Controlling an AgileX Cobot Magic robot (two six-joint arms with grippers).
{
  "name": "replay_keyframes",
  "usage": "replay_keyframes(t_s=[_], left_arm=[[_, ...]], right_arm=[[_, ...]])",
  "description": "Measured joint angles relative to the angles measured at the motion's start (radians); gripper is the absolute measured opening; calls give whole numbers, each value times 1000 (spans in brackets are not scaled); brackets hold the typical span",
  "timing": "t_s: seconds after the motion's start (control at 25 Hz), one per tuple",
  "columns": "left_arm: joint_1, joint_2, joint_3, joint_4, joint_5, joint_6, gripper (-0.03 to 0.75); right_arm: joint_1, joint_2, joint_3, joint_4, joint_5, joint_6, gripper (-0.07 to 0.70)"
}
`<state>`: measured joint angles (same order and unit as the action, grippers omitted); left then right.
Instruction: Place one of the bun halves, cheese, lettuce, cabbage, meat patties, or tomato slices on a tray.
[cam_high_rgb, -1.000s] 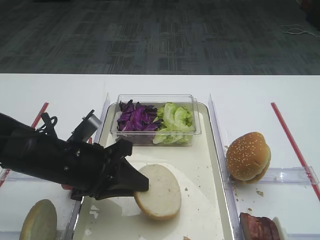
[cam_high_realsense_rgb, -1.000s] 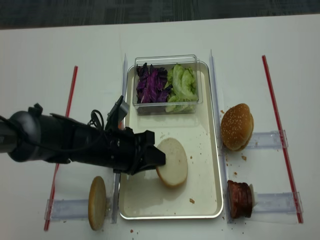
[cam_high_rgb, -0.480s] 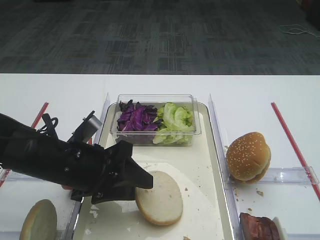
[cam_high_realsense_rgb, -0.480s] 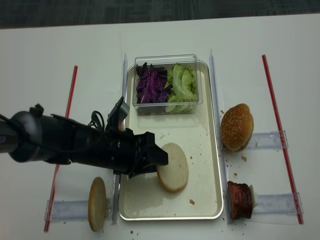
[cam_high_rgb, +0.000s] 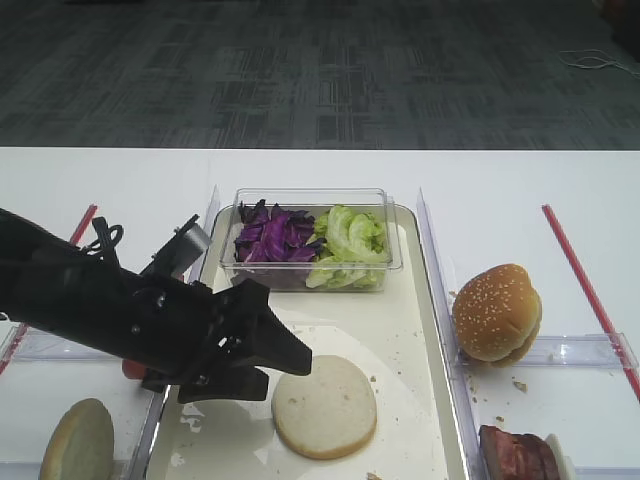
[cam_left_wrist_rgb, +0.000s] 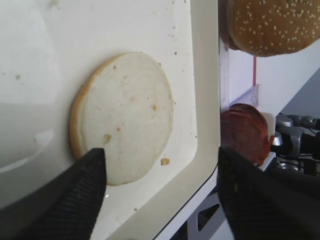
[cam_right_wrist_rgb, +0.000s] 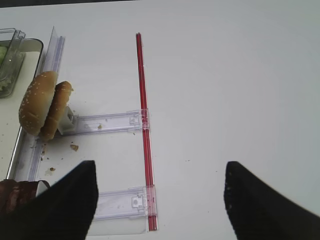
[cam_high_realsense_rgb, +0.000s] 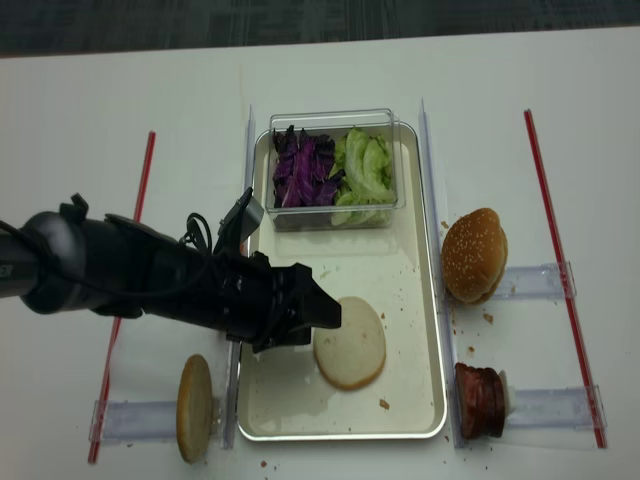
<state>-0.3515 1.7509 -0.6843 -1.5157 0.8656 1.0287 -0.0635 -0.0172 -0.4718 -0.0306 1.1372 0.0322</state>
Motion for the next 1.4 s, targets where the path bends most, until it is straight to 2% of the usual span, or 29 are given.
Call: replay_keyframes(t_s=[0.28, 0.44, 0.52, 0.68, 0.88, 0.92, 1.08, 1.4], left_arm=[[0, -40, -101, 327, 23, -233, 452], [0, -112, -175, 579, 37, -445, 452], [0, -135, -216, 738, 65, -559, 452], [1, -154, -303, 974, 160, -710, 442], [1, -157, -397, 1146, 303, -858, 419], [1, -159, -412, 1183, 318, -889, 419], [1, -159, -451, 1290, 341, -965, 418], [2, -159, -485, 1316, 343, -994, 419]], right_arm=[[0, 0, 0, 0, 0, 0, 531], [0, 0, 0, 0, 0, 0, 531], [0, 0, 0, 0, 0, 0, 531], [0, 0, 0, 0, 0, 0, 531], [0, 0, 0, 0, 0, 0, 531], [0, 0, 0, 0, 0, -2, 531], [0, 0, 0, 0, 0, -2, 531], [0, 0, 0, 0, 0, -2, 531]])
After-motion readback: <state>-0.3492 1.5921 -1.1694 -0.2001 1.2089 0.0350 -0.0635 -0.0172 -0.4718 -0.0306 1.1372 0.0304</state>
